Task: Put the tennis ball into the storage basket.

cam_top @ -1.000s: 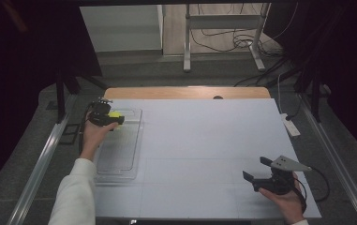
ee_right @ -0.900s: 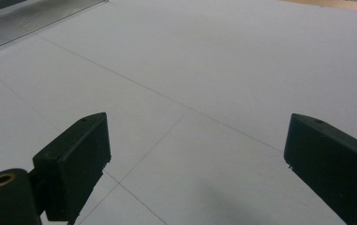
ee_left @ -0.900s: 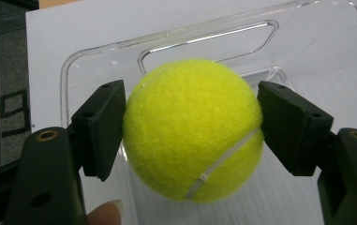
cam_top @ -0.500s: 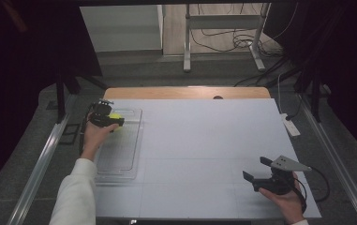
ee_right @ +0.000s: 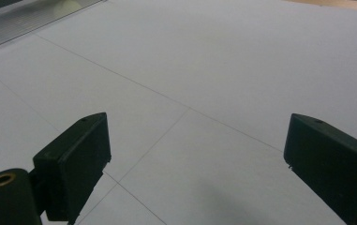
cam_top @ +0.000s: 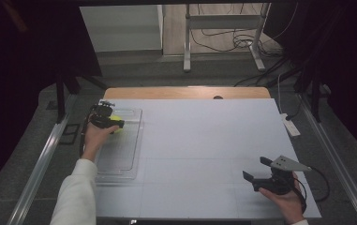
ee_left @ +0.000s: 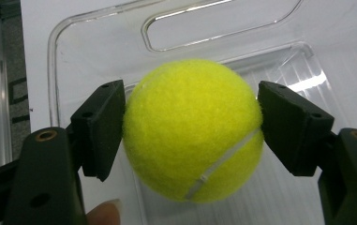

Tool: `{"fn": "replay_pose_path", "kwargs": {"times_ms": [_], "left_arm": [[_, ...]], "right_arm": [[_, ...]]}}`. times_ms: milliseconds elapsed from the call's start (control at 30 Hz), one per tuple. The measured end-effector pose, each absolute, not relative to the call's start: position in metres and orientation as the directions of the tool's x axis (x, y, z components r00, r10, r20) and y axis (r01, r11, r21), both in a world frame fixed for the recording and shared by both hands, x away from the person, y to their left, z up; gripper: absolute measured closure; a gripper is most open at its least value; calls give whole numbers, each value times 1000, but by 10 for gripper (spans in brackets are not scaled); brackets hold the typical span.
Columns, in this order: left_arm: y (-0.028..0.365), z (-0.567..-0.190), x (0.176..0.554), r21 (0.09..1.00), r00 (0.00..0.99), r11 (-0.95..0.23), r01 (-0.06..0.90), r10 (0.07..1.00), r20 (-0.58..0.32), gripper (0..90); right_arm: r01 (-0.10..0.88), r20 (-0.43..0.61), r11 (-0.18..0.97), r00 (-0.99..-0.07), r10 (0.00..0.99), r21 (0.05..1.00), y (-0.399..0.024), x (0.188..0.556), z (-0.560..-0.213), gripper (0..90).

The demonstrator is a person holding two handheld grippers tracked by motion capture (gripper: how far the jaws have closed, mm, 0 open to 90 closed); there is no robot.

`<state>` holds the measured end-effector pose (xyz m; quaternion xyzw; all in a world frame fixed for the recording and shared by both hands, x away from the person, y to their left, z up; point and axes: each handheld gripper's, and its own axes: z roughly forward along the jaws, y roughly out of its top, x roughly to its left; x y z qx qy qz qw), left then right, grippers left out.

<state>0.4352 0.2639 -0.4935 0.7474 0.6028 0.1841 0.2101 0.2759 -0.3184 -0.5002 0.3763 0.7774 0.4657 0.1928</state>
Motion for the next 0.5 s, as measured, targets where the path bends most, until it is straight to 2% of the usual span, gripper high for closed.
{"fn": "replay_pose_path", "kwargs": {"times_ms": [300,500], "left_arm": [[262,-495,436,535,208,-195,822,978,37,266],[262,-492,435,556,197,-181,812,980,31,227]], "right_arm": [[406,50,283,-642,765,869,-318,276,-500,75],[406,51,284,-643,765,869,-318,276,-500,75]]}}
